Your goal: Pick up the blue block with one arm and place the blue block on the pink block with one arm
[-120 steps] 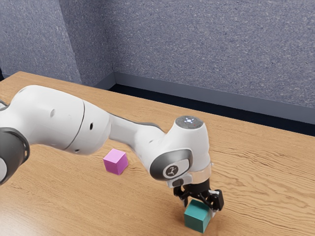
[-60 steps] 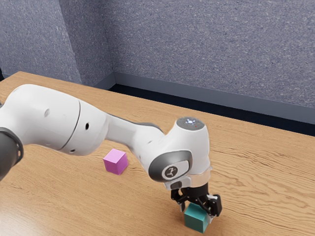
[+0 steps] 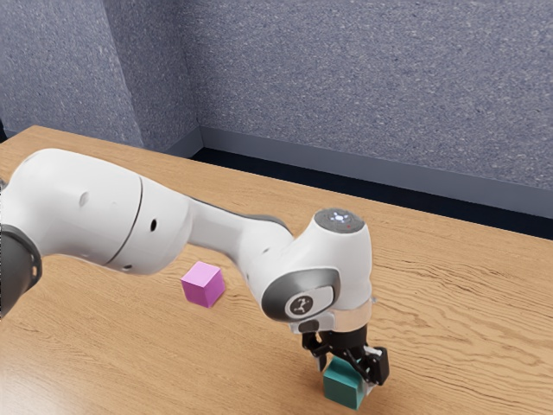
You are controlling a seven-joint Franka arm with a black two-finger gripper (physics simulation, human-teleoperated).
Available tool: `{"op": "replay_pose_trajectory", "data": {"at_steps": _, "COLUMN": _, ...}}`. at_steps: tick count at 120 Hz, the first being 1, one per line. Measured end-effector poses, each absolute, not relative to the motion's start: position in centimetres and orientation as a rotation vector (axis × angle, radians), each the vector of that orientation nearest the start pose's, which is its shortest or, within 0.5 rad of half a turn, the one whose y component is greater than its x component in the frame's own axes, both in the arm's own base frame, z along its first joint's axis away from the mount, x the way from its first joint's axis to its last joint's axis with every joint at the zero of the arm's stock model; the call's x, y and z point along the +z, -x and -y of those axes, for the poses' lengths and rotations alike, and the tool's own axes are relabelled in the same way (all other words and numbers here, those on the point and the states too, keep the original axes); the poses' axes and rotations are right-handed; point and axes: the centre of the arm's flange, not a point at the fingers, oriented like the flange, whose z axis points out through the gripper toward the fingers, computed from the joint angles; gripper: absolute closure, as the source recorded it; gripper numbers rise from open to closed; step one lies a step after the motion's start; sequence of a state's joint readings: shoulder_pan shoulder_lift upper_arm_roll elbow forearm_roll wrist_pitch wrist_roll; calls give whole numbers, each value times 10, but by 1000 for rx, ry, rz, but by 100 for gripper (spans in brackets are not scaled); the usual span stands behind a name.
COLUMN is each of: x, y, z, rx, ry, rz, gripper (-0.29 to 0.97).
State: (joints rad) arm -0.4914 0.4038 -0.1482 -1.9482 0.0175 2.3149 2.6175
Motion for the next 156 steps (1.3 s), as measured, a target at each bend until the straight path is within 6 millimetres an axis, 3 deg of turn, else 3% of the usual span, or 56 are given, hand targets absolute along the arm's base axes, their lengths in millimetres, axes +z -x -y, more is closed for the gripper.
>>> {"op": "replay_pose_trajectory", "data": {"at_steps": 25, "x": 268, "y": -497, "z": 364, "rx": -38, "ry": -202, "rz": -3182, "gripper": 1}}
{"op": "replay_pose_trajectory", "data": {"at_steps": 60, "x": 269, "y": -498, "z": 364, "rx": -44, "ry": -216, "rz": -3176, "gripper": 22}}
{"op": "replay_pose_trajectory", "data": {"at_steps": 107, "x": 275, "y": -500, "z": 362, "rx": -49, "ry": -223, "rz": -3165, "gripper": 26}}
{"op": "replay_pose_trajectory", "data": {"at_steps": 137, "x": 324, "y": -502, "z": 358, "rx": -84, "ry": -218, "rz": -3104, "gripper": 34}}
{"op": "replay_pose_trajectory", "data": {"at_steps": 156, "x": 375, "y": -505, "z": 333, "rx": -90, "ry": -172, "rz": -3047, "gripper": 36}}
